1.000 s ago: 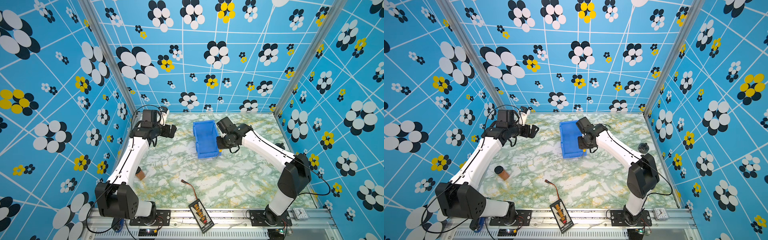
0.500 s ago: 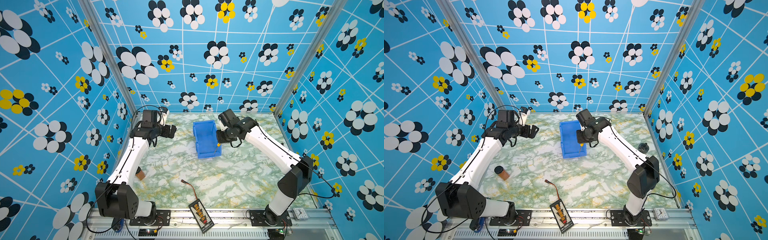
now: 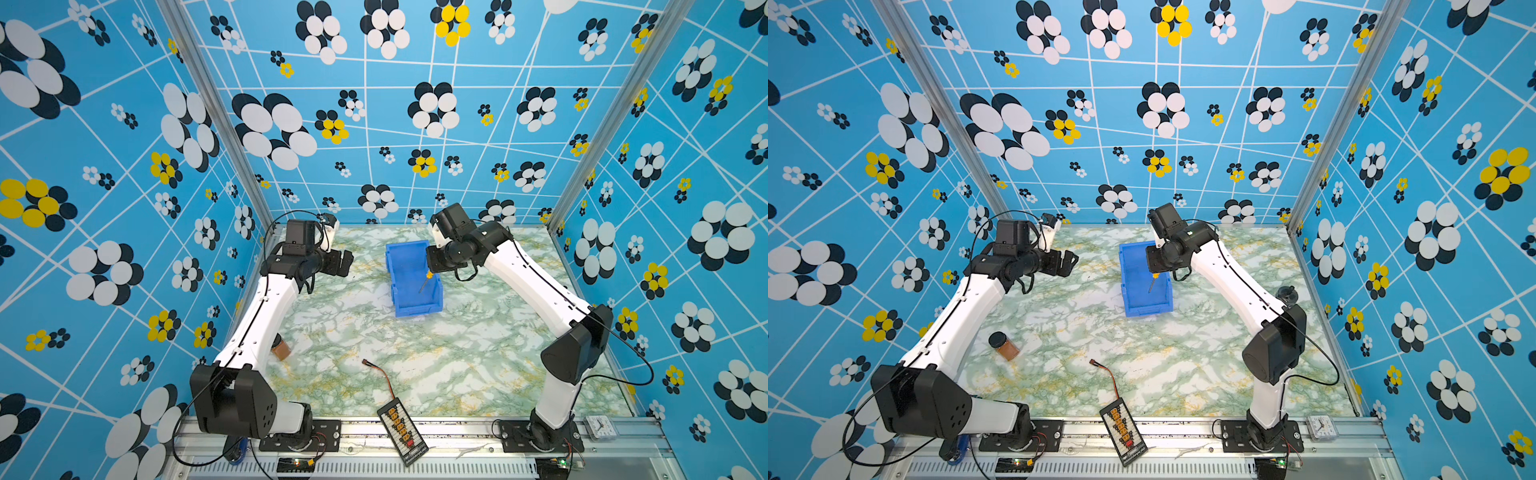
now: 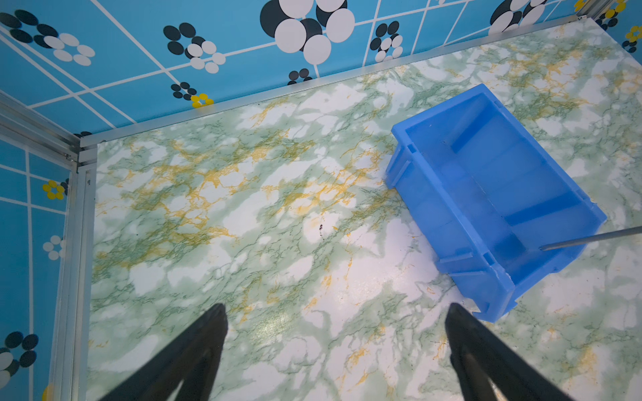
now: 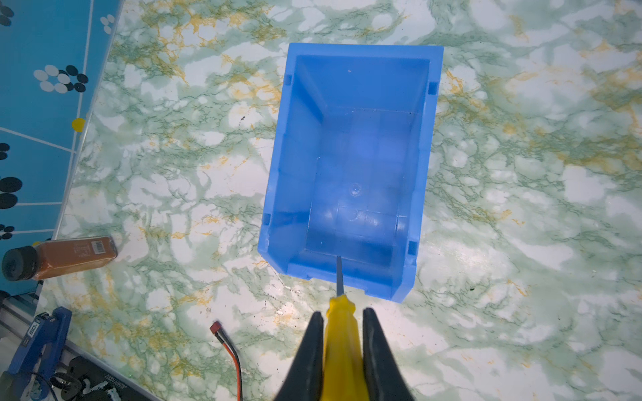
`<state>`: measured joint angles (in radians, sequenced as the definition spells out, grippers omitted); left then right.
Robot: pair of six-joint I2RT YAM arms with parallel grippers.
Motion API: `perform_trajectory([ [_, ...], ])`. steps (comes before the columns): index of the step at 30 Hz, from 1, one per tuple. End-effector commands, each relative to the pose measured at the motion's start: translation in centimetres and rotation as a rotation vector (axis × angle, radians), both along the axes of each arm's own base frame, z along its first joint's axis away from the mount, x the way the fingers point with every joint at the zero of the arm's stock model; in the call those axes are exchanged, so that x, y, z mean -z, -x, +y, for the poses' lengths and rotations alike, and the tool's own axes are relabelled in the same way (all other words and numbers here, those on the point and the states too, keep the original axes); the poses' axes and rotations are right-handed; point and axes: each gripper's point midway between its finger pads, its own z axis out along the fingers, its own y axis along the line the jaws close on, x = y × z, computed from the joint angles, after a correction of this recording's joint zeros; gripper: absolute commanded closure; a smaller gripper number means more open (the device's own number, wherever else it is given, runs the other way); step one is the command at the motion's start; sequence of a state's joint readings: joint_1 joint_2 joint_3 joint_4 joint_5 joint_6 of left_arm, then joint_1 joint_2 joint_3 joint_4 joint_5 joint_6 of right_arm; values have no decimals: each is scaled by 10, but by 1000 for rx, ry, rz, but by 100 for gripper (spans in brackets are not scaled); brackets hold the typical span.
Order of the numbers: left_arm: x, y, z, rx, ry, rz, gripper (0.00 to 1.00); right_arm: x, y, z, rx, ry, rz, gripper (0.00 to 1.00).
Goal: Put the screwdriver in the bin
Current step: Place the screwdriver into the bin.
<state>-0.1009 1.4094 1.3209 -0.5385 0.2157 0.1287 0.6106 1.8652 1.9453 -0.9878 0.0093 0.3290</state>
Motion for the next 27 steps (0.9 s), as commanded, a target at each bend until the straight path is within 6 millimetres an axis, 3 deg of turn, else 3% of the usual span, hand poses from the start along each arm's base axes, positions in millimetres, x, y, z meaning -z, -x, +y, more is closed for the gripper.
perform_trajectory([
  [1,-6,5,-2,14,-17,-23,1,-6,-24,7,7,-22,-64,83],
  [8,-5,5,-1,12,-28,-25,1,0,-62,17,35,-8,-164,84],
  [15,-2,3,0,9,-39,-27,1,21,-90,14,84,39,-265,85],
  [20,0,4,2,8,-53,-31,1,37,-92,18,88,53,-296,85],
  [27,2,4,2,9,-57,-29,1,63,-79,18,74,102,-285,85],
])
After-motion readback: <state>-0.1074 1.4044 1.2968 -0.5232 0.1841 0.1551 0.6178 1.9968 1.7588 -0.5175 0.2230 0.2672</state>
